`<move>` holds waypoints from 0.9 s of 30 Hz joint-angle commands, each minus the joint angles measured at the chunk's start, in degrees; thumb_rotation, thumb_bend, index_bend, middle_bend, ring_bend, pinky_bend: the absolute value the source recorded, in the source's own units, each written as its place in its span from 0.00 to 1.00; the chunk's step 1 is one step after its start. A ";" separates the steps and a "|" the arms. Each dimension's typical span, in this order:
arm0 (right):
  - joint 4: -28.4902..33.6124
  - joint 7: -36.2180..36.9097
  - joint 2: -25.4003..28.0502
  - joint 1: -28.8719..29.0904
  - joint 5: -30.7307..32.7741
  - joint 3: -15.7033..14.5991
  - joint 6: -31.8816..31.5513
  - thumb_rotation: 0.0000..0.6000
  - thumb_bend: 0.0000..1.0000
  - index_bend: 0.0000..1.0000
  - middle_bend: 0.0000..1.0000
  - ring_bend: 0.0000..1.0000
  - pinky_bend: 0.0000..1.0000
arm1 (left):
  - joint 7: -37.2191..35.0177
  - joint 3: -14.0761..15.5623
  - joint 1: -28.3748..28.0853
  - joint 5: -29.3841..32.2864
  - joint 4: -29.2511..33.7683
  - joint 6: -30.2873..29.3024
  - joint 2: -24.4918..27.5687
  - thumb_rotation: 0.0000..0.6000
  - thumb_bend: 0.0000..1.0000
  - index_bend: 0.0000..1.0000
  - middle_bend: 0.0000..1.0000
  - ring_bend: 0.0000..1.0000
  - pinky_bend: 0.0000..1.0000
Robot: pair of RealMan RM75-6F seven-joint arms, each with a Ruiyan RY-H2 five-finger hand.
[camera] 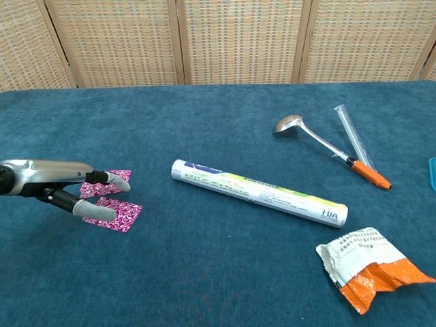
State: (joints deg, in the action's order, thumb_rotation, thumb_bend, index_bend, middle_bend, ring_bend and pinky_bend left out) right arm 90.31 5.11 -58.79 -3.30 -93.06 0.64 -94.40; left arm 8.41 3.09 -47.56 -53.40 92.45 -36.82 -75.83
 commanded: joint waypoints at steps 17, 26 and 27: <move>0.19 -0.08 0.12 0.35 0.08 0.14 0.58 1.00 0.00 0.22 0.18 0.00 0.00 | -0.18 0.76 0.99 0.71 -1.37 0.23 0.49 0.28 0.00 0.07 0.00 0.00 0.00; 0.41 -0.29 -0.02 0.67 -0.24 0.10 0.91 1.00 0.00 0.22 0.18 0.00 0.00 | -0.33 2.29 2.33 -0.56 -0.54 0.69 2.85 0.28 0.00 0.07 0.00 0.00 0.00; 0.47 -0.37 0.00 0.64 -0.26 0.08 0.87 1.00 0.00 0.22 0.18 0.00 0.00 | -0.34 2.36 2.36 -0.58 -0.48 0.79 3.02 0.28 0.00 0.07 0.00 0.00 0.00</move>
State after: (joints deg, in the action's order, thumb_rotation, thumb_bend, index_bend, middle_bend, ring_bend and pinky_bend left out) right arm 90.75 4.77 -58.80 -2.64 -93.30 0.74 -93.50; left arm 8.07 5.31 -45.29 -53.94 91.86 -36.16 -73.00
